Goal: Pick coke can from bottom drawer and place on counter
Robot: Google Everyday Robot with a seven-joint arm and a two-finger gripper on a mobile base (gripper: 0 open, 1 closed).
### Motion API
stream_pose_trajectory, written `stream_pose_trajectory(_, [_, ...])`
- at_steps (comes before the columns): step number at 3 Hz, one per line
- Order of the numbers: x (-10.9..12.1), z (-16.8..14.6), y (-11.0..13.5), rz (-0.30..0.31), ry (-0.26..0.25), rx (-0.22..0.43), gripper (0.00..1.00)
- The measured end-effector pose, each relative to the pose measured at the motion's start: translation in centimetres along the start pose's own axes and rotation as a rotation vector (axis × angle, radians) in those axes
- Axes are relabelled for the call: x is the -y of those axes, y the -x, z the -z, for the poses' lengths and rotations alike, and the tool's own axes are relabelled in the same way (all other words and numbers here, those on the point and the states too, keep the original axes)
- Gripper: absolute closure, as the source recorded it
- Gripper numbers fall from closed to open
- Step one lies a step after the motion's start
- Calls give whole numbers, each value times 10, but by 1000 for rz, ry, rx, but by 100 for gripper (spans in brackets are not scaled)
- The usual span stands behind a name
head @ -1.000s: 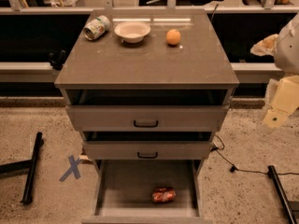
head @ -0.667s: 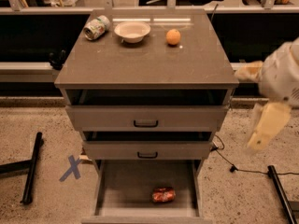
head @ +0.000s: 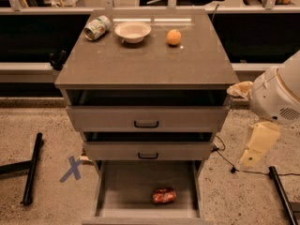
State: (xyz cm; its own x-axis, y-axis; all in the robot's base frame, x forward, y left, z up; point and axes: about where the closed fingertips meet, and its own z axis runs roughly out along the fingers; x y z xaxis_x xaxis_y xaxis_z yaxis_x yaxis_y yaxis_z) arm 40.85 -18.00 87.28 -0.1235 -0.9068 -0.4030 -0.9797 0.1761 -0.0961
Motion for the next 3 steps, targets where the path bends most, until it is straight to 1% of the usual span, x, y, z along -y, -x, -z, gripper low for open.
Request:
stream_pose_trajectory(1, [-11,-29,-10,32,0,10,0])
stream_pose_trajectory(2, [-29,-99,-38,52,15,49,0])
stream_pose_trajectory(3, [-48,-191,-61,51,70,93,0])
